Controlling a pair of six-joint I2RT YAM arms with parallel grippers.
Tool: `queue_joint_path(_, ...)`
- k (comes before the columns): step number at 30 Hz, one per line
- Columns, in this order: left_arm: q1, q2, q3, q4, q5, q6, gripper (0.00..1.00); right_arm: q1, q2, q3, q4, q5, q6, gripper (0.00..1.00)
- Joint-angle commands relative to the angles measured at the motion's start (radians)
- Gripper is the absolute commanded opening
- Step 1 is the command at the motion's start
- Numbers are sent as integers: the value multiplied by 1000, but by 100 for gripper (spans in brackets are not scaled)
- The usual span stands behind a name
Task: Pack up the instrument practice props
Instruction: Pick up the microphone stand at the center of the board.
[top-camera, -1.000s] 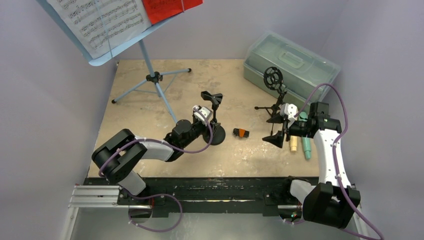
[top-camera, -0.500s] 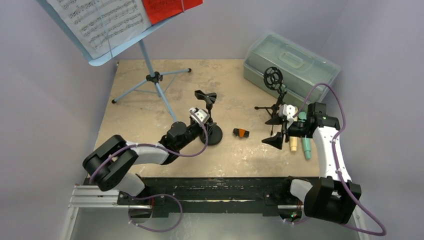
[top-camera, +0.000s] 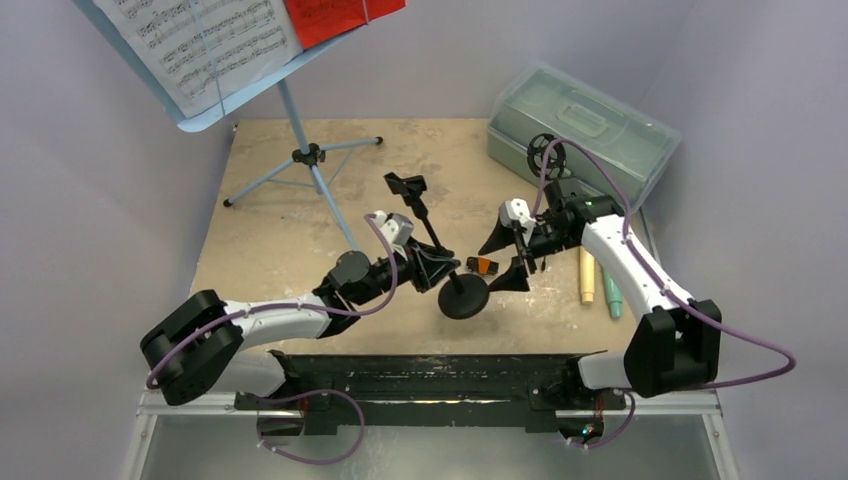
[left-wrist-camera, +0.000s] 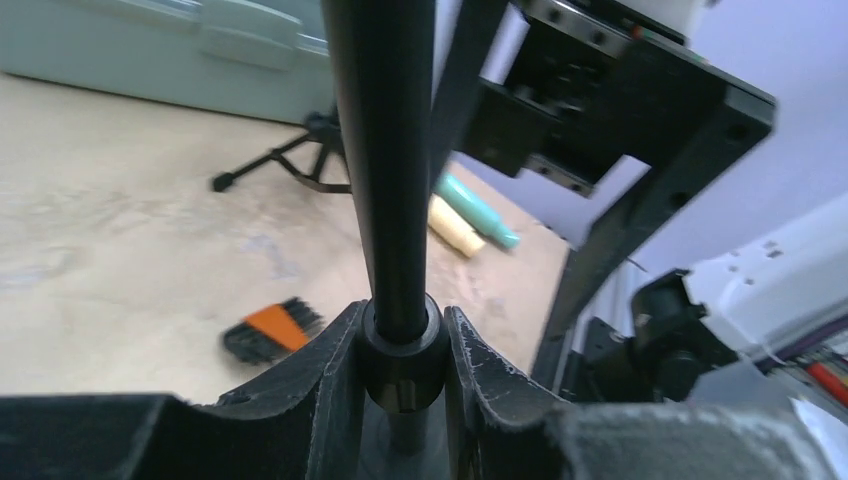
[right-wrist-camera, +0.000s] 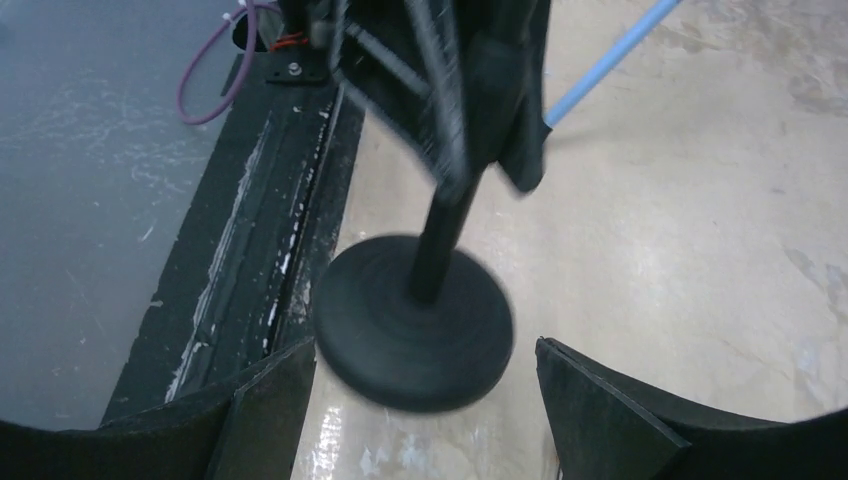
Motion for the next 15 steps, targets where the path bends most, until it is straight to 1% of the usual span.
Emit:
queue_joint_path(1,-95,34,109,130,-30,-69,0,70,36,65,92,-6,172,84)
queue_joint_path(4,-130,81,138,153,-55,-83,0,107,33,24,239,34,360,83)
queue_joint_path(6,-138,108,141,201,-67,-100,0,134,25,-18,315,52,429,83)
queue_joint_path(10,-151,130,142,241,-121,-97,0,160,31,-54,353,26,471,78)
queue_joint_path(15,-156,114,117,282,-200,-78,0,179,60,-59,364,10,496,65)
